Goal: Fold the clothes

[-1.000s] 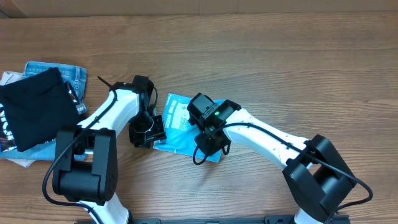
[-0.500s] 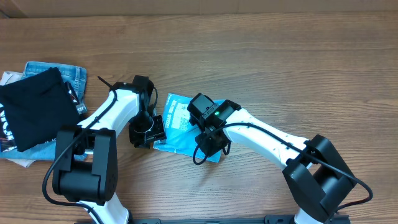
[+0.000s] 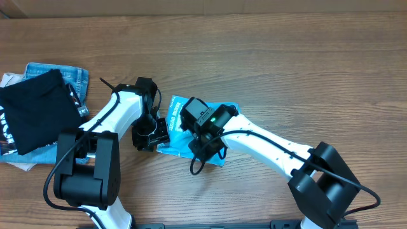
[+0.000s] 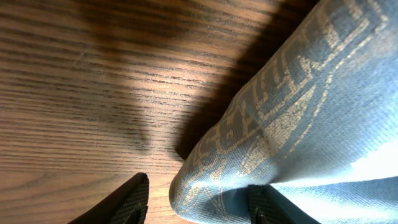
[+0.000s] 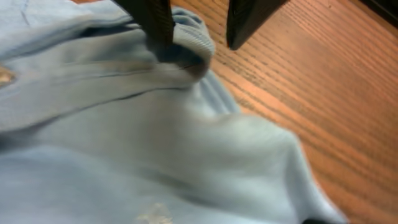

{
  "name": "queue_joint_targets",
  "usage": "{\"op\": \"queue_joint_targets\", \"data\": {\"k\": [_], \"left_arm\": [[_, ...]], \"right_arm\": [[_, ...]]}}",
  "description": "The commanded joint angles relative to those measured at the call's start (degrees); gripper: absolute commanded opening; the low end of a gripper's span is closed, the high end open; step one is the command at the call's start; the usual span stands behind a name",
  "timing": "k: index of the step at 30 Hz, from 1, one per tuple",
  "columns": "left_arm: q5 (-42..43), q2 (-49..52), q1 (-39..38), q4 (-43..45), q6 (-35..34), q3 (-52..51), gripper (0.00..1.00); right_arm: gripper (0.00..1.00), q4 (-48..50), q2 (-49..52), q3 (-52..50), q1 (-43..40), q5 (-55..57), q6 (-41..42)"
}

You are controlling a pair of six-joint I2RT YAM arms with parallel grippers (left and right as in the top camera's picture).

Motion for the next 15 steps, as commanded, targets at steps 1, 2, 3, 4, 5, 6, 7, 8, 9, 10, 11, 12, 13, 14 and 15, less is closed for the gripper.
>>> {"op": "queue_joint_targets", "data": {"k": [1,2,3,4,5,6,7,8,9,10,11,12,13,14,15], "left_arm": [[-0.7,0.52,-0.37,0.07,0.87,-0.52,0.54],[-0.7,0.52,-0.37,0.07,0.87,-0.52,0.54],[-0.7,0.5,-0.37,0.04,0.87,-0.52,0.54],[-0.7,0.52,-0.37,0.02,0.87,-0.52,0.54],[-0.7,0.5,-0.37,0.02,0.87,-0.52,0.54],[-0.7,0.52,-0.37,0.02,0.87,-0.52,0.54],[-0.7,0.52,-0.37,0.0,0.87,-0.52,0.54],[-0.7,0.52,-0.37,0.0,0.87,-0.52,0.54],[-0.7,0.52,-0.37,-0.02,0.87,-0.52,0.54],[-0.7,0.5,-0.37,-0.02,0.87,-0.52,0.54],[-0.7,0.52,-0.37,-0.02,0.9,-0.52,0.54],[-0.7,0.52,-0.37,-0.02,0.87,-0.52,0.54],[-0.7,0.52,-0.37,0.0,0.87,-0.52,0.54],[-0.7,0.52,-0.37,0.04,0.87,-0.52,0.54],[-0.7,0.5,-0.37,0.04,0.87,-0.52,0.54]], "right_arm": [[0.34,0.22,0.24,1.22,1.64,1.49,-1.53],[0.34,0.2,0.24,1.2,1.95,2.19,-1.53],[0.34,0.22,0.24,1.18,2.14,2.91,-1.51],[0.35,0.24,0.24,1.16,2.25,3.48,-1.49],[0.35,0.39,0.24,1.11,2.25,4.02,-1.46],[0.35,0.61,0.24,0.98,2.25,4.74,-1.44],[0.38,1.09,0.24,0.72,2.25,5.53,-1.31],[0.4,1.6,0.24,0.44,2.25,6.1,-1.31],[0.41,2.05,0.24,0.13,2.25,6.4,-1.31],[0.41,2.73,0.24,-0.31,2.25,6.54,-1.33],[0.42,3.3,0.24,-0.63,2.25,6.54,-1.33],[0.42,3.72,0.24,-0.87,2.25,6.54,-1.33],[0.42,4.07,0.24,-1.18,2.25,6.54,-1.33],[0.42,4.31,0.24,-1.44,2.25,6.78,-1.31],[0.42,4.28,0.24,-1.55,2.25,6.97,-1.31]]}}
